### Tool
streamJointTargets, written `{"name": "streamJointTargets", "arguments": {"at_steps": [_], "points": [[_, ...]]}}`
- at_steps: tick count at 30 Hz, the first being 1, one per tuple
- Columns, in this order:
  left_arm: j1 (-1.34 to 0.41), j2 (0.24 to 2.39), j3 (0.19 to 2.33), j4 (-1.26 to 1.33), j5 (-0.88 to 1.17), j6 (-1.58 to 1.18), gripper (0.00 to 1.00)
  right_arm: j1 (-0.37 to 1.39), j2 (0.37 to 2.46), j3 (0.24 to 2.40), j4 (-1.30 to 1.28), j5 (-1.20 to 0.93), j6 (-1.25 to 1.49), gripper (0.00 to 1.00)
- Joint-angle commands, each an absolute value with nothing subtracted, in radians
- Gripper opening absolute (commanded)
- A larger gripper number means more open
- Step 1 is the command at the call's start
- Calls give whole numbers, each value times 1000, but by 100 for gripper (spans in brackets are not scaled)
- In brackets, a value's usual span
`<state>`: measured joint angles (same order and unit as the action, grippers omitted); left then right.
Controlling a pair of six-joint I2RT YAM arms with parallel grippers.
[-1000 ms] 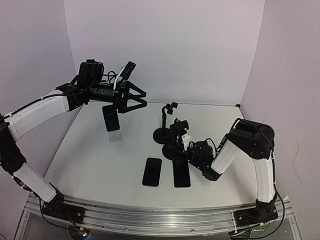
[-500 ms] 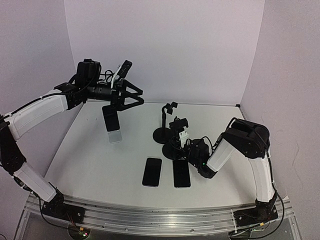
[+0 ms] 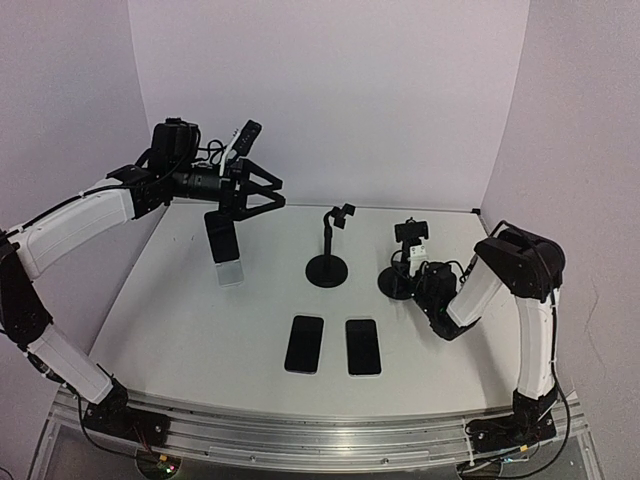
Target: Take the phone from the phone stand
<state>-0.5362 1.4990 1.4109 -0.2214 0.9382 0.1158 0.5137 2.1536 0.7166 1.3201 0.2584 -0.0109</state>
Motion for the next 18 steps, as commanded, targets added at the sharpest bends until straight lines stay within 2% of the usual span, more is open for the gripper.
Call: {"name": "streamJointTargets", "arguments": {"at_steps": [1,16,18], "points": [[-529,1470,1416,-232,939,133,78,467,2136,719,1789,320,-14,0],[-526,1463,1425,-244,920,150,78,438,2266,843,1788,332,55,0],[-526,1456,1424,-252,914,157,78,438,2259,824,1788,351,55,7]]}}
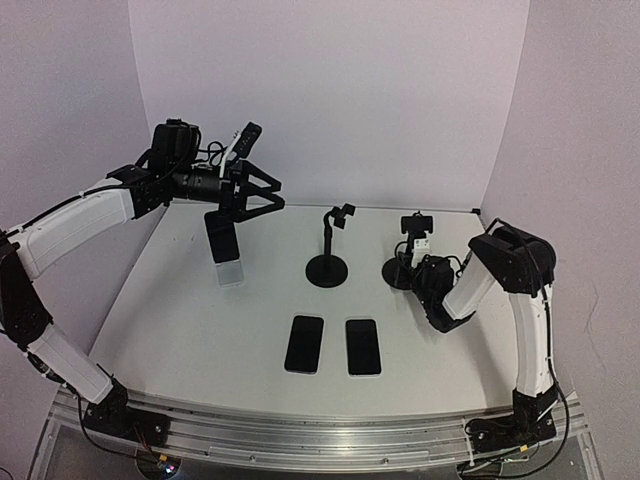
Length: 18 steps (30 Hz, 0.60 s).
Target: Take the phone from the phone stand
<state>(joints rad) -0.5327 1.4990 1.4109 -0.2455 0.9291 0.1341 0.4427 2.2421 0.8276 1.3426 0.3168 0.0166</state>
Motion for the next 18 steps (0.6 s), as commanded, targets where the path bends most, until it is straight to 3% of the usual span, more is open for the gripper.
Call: {"name": "streamJointTargets", "arguments": {"at_steps": [1,4,8,13,18], "points": [[-526,1447,1417,-255,908,163,79,437,2247,804,1788,361,51,18],[-526,1443,1409,-252,896,156,79,437,2214,760,1789,344,61,45],[-525,1446,1407,-250,881,144,81,438,2170,710,1789,261,105,71],[-511,1451,1413,-280,868,141,87,439,2105,664,1788,220,141,89],[-432,1478,1447,-342,862,151,90,438,2058,620,1787,219,146,98]]}}
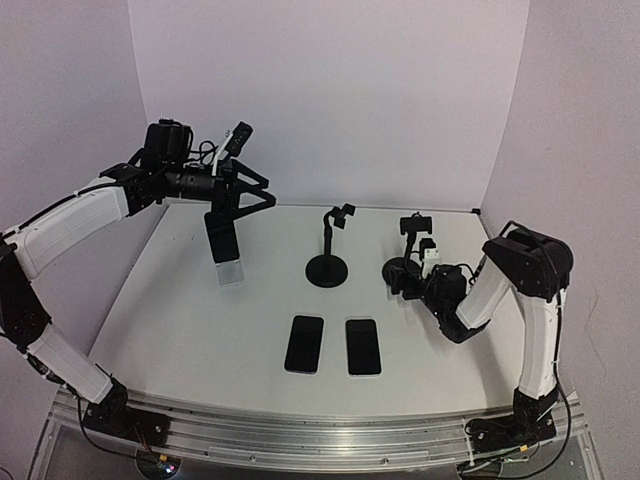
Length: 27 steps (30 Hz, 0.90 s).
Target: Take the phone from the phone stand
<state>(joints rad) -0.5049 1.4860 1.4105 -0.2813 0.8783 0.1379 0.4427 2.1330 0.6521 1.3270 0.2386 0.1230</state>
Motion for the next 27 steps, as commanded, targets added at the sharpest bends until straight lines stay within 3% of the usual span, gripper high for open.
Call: {"name": "streamJointTargets", "arguments": {"at_steps": [1,10,18,27], "points": [[-398,1490,1463,-365,861,169,90,439,2045,601,1787,229,148,98],[-200,1531,1460,-449,838,350,94,438,1912,445,1766,215,185,98],[-96,1640,1504,-475,852,459,89,438,1710,328,1635,204,231,98],[-67,1840,1624,-606,812,640,78,442,1328,368,945,159,229,98]]}}
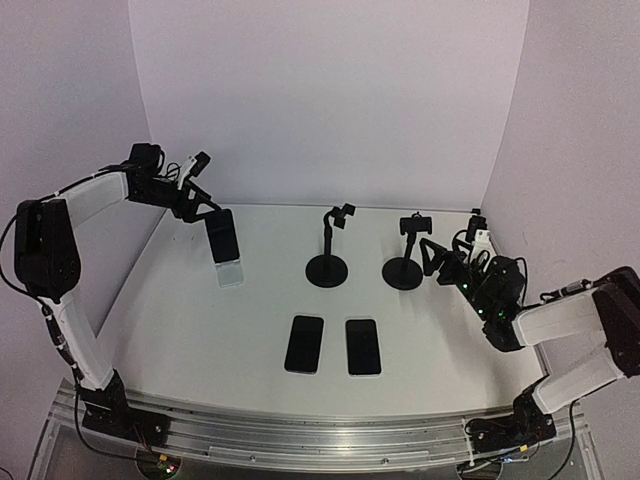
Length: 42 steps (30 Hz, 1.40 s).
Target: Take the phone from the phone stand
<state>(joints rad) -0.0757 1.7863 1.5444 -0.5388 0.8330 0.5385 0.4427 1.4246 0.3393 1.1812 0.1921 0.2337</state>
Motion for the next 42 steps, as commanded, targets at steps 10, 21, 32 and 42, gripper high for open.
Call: {"name": "streamJointTargets", "arguments": {"at_steps": [10,21,32,42], "points": [[-67,1945,1698,-610,769,704,76,450,1159,348,811,119,221,98],[-67,2008,1740,-670,778,746,49,472,1150,390,762,77,204,98],[-68,2013,1738,-677,815,738,22,477,1142,399,759,85,194,98],[-68,2028,1767,-679,821,735,0,477,1141,413,758,87,187,98]]}}
